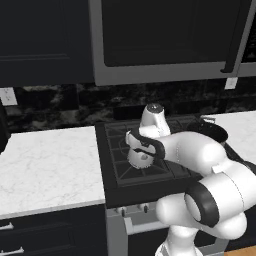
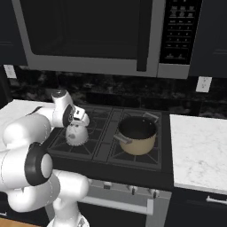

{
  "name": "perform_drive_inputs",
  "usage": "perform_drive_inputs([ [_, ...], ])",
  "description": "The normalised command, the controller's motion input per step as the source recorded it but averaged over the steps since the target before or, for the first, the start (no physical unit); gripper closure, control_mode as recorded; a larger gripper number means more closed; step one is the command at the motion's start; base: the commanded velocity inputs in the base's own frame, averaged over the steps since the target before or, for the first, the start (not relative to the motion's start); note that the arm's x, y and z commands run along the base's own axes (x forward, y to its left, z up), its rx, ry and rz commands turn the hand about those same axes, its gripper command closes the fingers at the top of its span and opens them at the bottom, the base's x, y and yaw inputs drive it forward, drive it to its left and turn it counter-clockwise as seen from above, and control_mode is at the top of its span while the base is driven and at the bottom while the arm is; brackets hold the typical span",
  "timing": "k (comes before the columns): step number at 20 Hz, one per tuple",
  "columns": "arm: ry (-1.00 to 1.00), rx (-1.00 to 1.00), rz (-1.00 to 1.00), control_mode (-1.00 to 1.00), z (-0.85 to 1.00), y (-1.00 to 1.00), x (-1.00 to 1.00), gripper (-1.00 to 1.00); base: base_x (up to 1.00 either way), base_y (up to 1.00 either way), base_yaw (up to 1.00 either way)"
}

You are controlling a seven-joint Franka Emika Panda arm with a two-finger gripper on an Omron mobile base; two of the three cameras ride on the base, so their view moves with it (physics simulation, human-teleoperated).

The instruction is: Pick the kettle from the counter and place it on a stove burner. Then turn the burner on.

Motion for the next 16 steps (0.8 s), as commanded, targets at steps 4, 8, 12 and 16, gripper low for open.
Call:
perform_drive_inputs([
  [4,-0.04,-0.07,0.0,-1.0,-0.33,0.0,0.0,1.0,0.0,0.0,0.0],
  [8,0.0,0.0,0.0,-1.0,-0.05,0.0,0.0,1.0,0.0,0.0,0.0],
  [12,0.0,0.0,0.0,-1.0,0.0,0.0,0.0,-1.0,0.0,0.0,0.0],
  [16,0.0,0.0,0.0,-1.0,0.0,0.0,0.0,-1.0,0.0,0.0,0.0],
])
